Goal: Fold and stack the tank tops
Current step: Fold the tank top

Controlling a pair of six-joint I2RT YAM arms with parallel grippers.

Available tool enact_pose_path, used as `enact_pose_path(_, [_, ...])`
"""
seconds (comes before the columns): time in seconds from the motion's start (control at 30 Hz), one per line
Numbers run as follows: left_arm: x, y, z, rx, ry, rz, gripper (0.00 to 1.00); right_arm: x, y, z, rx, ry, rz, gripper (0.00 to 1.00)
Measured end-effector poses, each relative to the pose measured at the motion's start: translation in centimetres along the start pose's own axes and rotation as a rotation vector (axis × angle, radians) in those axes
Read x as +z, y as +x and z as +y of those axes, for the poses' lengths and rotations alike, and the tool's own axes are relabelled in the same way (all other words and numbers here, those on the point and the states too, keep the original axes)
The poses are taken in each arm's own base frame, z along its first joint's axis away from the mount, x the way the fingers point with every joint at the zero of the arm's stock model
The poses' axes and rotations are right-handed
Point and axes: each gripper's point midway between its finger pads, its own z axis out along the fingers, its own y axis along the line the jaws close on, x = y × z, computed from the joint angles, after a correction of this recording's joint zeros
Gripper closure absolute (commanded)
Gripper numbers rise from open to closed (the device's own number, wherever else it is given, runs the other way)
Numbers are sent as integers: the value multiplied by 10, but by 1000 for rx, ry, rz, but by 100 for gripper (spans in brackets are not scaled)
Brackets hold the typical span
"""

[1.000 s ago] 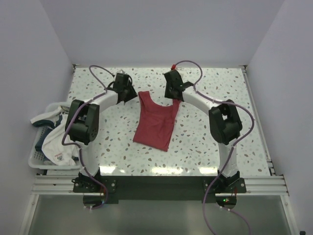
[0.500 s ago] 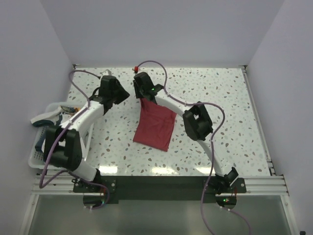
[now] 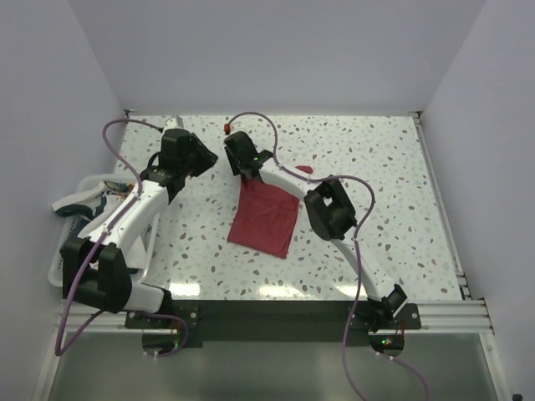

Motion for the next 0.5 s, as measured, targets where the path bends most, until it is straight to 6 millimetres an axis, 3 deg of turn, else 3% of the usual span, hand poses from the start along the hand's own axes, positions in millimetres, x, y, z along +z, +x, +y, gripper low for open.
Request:
enact_pose_path(0.23, [10, 14, 9, 2, -23, 45, 63, -4, 1, 13, -31, -1, -13, 55])
enact_pose_path(0.5, [13, 19, 13, 3, -32, 60, 63, -5, 1, 13, -42, 19, -14, 58])
